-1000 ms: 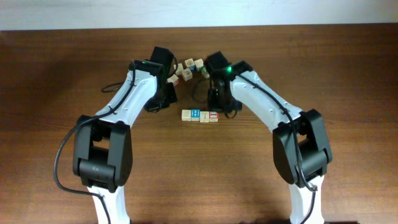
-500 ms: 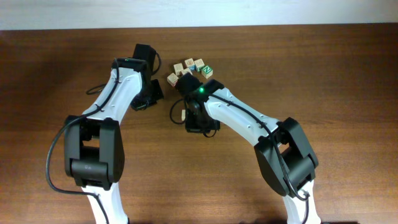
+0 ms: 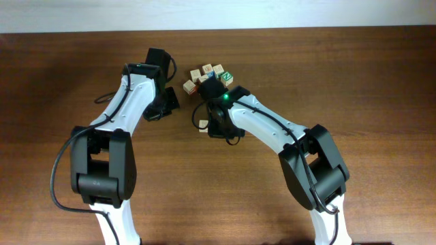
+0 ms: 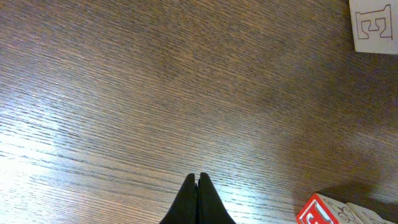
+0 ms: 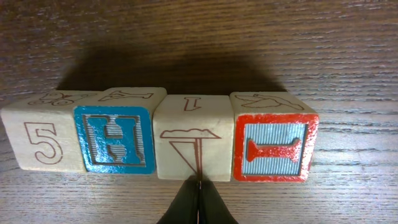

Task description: Rotate 4 blocks

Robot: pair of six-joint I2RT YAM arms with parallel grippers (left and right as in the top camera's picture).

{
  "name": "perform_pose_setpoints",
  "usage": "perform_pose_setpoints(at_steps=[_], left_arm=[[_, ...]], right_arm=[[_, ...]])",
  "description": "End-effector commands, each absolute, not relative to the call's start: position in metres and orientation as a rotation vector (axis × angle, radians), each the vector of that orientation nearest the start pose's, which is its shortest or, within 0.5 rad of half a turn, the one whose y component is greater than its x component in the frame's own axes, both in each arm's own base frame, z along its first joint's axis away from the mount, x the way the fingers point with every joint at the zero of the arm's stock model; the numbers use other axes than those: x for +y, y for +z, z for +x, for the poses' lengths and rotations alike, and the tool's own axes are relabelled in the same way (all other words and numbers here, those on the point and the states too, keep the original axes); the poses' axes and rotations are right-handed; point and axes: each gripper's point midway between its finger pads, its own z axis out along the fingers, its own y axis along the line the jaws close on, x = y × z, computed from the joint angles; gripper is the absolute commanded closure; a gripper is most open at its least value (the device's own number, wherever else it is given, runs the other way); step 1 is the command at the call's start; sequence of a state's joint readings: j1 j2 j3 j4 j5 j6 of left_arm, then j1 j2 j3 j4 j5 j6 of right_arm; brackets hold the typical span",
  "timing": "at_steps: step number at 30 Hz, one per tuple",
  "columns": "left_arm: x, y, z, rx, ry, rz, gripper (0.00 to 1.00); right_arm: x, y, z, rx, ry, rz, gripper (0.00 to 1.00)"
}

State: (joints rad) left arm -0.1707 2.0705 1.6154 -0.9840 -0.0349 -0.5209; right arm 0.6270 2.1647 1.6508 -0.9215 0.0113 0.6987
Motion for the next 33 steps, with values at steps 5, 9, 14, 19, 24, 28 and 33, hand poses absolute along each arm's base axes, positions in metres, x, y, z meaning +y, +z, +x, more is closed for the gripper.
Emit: perform_pose_setpoints(at_steps=[5, 9, 14, 19, 24, 28, 33], left_arm=[[-0.063, 0.042, 0.416, 2.976, 0.014, -0.547, 0.98], [-0.063, 0.041, 0.409, 3.009, 0.014, -0.552, 1.00], [-0.112, 0.046, 0.409, 3.054, -0.393, -0.032, 1.00], [-0.121, 0.027, 0.401, 3.121, -0.479, -0.235, 1.00], [-0.135, 0.015, 0.400, 3.105, -0.581, -0.238, 1.00], [-0.146, 0.001, 0.397, 3.068, -0.697, -0.219, 1.00], [-0.165, 0.012, 0.402, 3.000, -0.885, -0.088, 1.00]], right_arm=[[0.261, 0.021, 0.362, 3.035, 0.136, 0.050, 0.96], [0.245, 0.138, 0.393, 2.887, 0.260, 0.034, 0.96], [0.161, 0.134, 0.395, 3.006, 0.365, 0.076, 0.95], [0.176, 0.065, 0.391, 2.934, 0.881, 0.015, 0.96], [0.182, 0.039, 0.387, 2.857, 1.030, 0.000, 0.95], [0.185, 0.025, 0.386, 2.836, 1.066, 0.039, 0.96], [0.184, 0.022, 0.388, 2.826, 1.059, 0.035, 0.96]])
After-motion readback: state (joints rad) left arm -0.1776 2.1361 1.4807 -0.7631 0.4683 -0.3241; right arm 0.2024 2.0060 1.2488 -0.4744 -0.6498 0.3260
